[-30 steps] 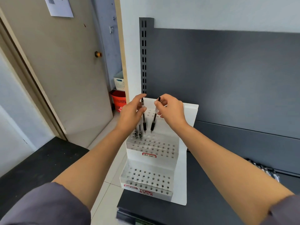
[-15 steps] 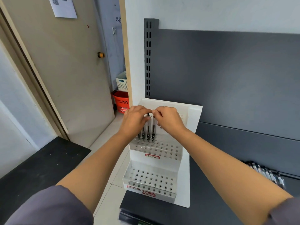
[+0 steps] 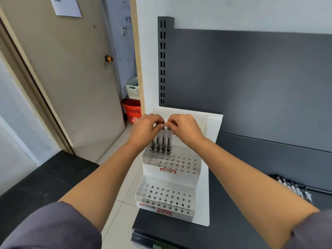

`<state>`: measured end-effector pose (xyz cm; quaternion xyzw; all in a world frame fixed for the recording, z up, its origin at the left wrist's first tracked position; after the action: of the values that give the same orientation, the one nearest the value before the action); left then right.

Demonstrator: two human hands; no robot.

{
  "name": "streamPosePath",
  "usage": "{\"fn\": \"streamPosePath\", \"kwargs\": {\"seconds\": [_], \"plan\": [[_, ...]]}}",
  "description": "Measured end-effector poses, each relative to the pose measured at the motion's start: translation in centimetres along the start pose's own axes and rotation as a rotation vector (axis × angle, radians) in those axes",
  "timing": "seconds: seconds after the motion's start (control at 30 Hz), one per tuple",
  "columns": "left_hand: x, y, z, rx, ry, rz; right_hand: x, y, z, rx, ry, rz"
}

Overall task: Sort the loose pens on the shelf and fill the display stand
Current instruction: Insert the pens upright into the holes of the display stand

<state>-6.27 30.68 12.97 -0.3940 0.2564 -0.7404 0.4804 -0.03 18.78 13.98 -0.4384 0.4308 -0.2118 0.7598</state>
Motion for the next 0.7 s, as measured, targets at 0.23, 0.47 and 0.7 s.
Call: {"fn": "streamPosePath", "kwargs": {"seconds": [0.23,0.47,0.7], "plan": [[0.5,0.6,0.2,-0.006,-0.007,0.047,0.2,-0.4,0.2,-0.110,-0.062,0.087],[1.7,0.0,0.0,0.063,-0.066,0.103,0.8,-0.9,-0.2,-0.171,-0.013,0.151],[10.3,2.4,2.5,0.137,0.126,0.259,7.5,-7.3,-3.1,0.201,-0.074,-0.059]]}}
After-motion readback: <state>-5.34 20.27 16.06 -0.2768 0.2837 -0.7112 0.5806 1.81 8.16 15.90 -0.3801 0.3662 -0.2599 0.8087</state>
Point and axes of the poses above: each hand's wrist, its own z-axis towards the middle knuckle, its own y-axis out of the palm, x = y × z, the point moved 4 cm from there along z, towards the middle knuckle, and after that the axes turned 13 degrees about y, right-handed, at the moved point
